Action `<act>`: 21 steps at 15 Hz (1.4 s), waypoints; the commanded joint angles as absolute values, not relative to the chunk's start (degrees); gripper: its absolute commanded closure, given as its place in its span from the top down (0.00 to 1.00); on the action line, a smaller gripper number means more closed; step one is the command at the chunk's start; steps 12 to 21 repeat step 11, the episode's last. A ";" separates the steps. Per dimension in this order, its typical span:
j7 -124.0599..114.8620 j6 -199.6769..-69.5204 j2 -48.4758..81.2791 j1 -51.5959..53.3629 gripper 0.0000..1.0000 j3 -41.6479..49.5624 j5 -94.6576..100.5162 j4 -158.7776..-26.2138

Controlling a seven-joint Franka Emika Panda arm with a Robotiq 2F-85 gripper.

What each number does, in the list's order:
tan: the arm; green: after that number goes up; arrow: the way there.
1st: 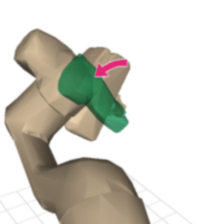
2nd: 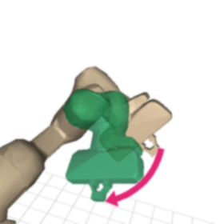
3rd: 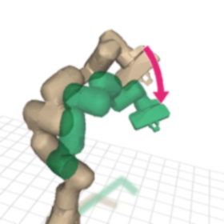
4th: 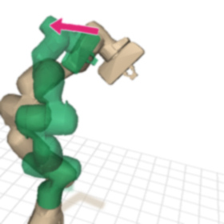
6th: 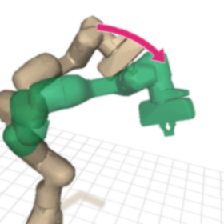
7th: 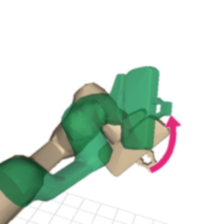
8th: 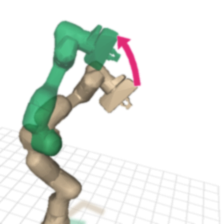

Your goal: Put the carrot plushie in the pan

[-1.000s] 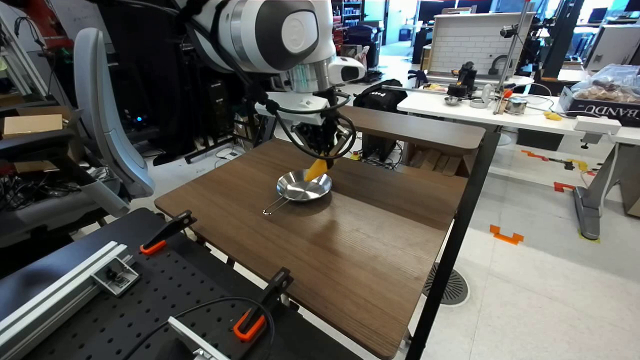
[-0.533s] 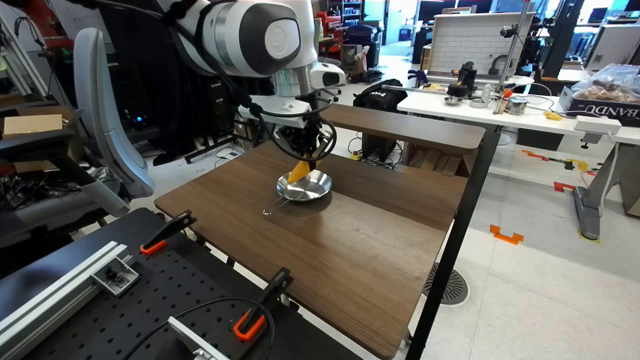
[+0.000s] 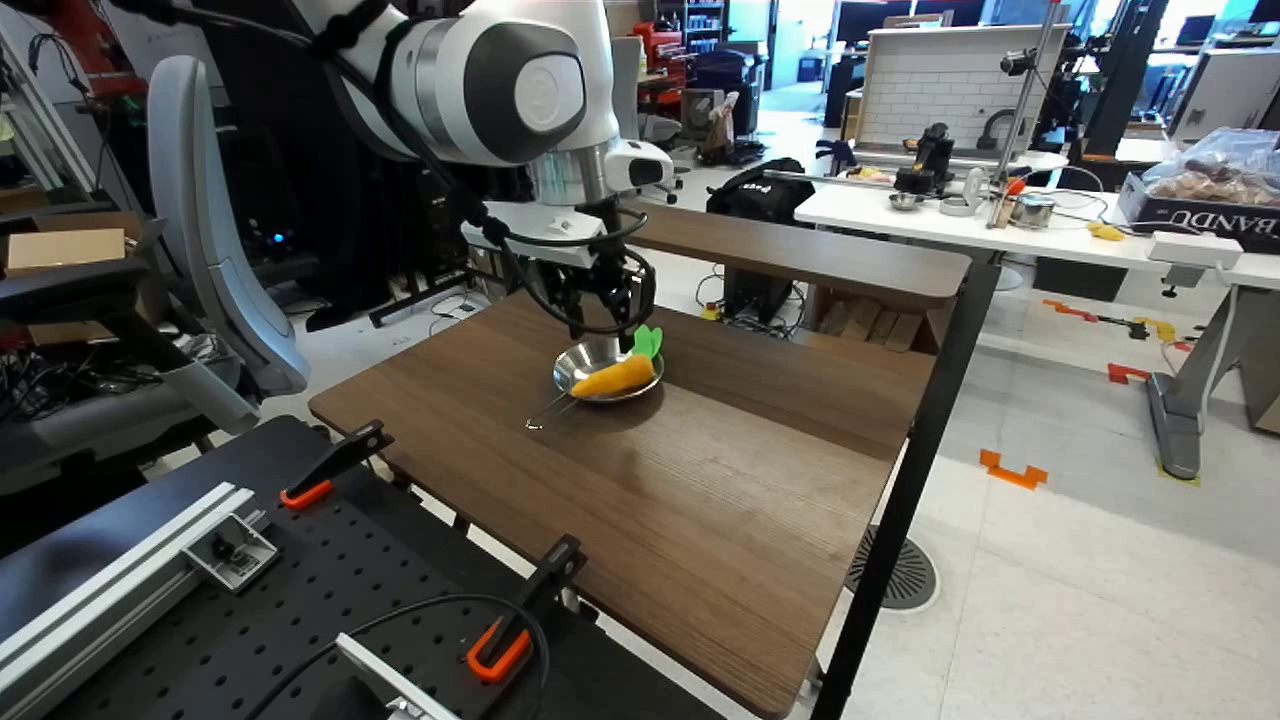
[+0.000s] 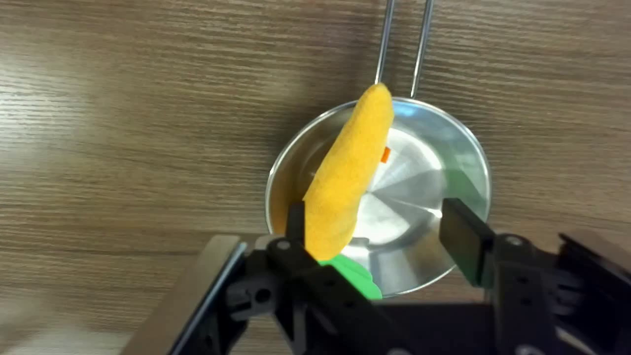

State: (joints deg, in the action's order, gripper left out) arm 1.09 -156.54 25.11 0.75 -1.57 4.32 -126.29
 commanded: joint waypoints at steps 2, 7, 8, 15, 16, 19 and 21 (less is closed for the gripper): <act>1.33 -156.35 23.19 1.54 1.00 -1.13 4.58 -127.88; 0.52 -155.45 18.68 1.91 1.00 -0.72 4.97 -130.22; 0.32 -154.87 17.18 1.87 1.00 -0.82 4.74 -131.01; 1.24 -156.12 19.80 1.07 1.00 -1.26 4.00 -128.93; 1.24 -156.12 19.80 1.07 1.00 -1.26 4.00 -128.93; 1.24 -156.12 19.80 1.07 1.00 -1.26 4.00 -128.93; 1.24 -156.12 19.80 1.07 1.00 -1.26 4.00 -128.93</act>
